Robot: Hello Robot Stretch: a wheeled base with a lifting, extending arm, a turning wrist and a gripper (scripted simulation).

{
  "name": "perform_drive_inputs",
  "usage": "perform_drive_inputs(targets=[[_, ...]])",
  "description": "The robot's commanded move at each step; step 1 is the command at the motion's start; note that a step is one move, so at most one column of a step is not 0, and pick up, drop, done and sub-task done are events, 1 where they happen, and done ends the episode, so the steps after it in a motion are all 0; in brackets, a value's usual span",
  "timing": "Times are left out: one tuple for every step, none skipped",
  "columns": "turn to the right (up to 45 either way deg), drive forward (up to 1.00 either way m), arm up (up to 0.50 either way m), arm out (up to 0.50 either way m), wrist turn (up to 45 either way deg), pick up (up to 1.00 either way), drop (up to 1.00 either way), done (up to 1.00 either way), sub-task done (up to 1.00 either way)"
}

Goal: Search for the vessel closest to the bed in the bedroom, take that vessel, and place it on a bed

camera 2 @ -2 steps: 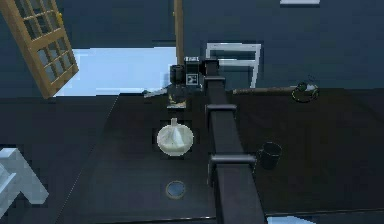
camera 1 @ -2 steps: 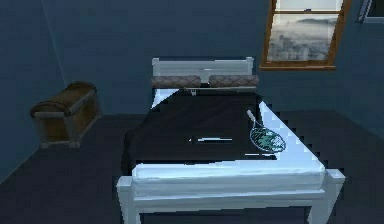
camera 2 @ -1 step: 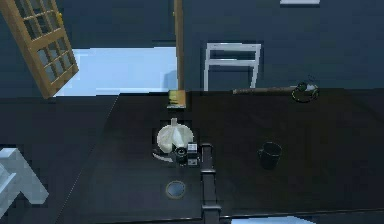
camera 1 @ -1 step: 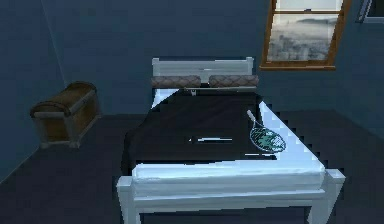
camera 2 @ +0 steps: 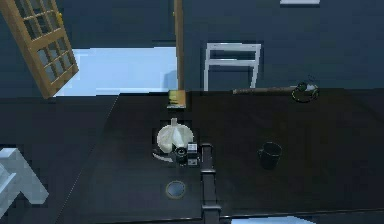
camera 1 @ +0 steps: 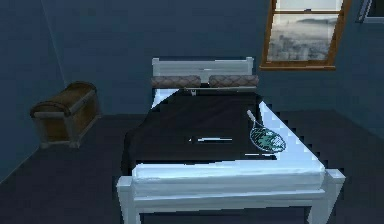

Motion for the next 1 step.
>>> perform_drive_inputs(targets=[[0.0,0.0,0.1,0.0,0.0,0.0,0.0,0.0,0.0]])
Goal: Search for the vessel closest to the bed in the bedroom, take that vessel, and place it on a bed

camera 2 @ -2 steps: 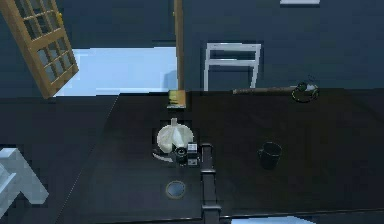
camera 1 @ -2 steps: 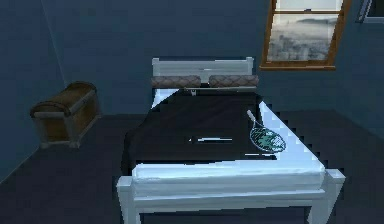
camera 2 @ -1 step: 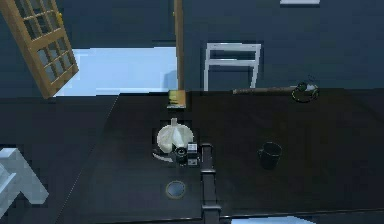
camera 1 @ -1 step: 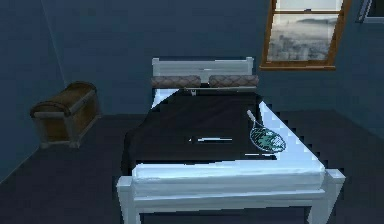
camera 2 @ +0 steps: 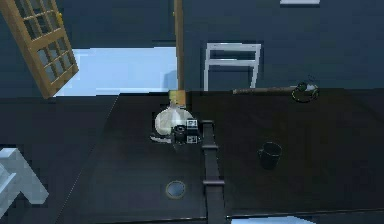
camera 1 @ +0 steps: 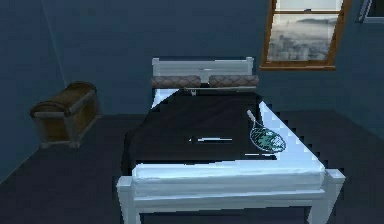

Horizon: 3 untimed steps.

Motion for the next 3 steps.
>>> perform_drive_inputs(targets=[[0.0,0.0,0.26,0.0,0.0,0.0,0.0,0.0,0.0],[0.0,0.0,0.0,0.0,-45.0,0.0,0.0,0.0,0.0],[0.0,0.0,0.0,0.0,-45.0,0.0,0.0,0.0,0.0]])
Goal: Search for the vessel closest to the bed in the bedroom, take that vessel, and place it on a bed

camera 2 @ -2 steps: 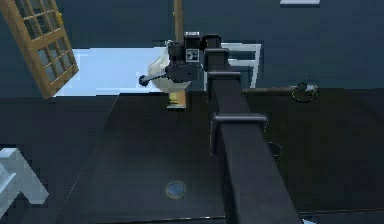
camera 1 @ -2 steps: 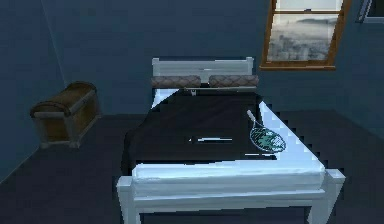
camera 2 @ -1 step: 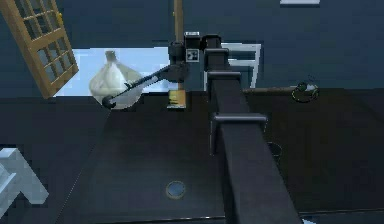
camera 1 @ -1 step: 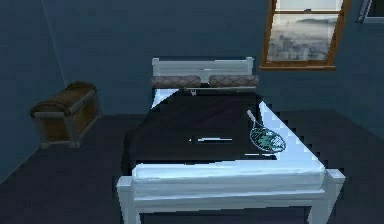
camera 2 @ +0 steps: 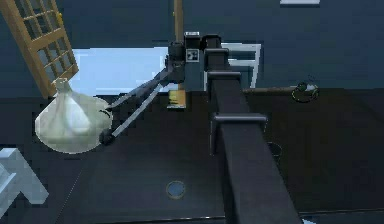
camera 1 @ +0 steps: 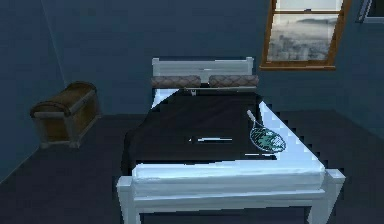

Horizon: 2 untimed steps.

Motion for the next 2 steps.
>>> perform_drive_inputs(targets=[[0.0,0.0,0.0,0.0,-12.0,0.0,0.0,0.0,0.0],[0.0,0.0,0.0,-0.38,0.0,0.0,0.0,0.0,0.0]])
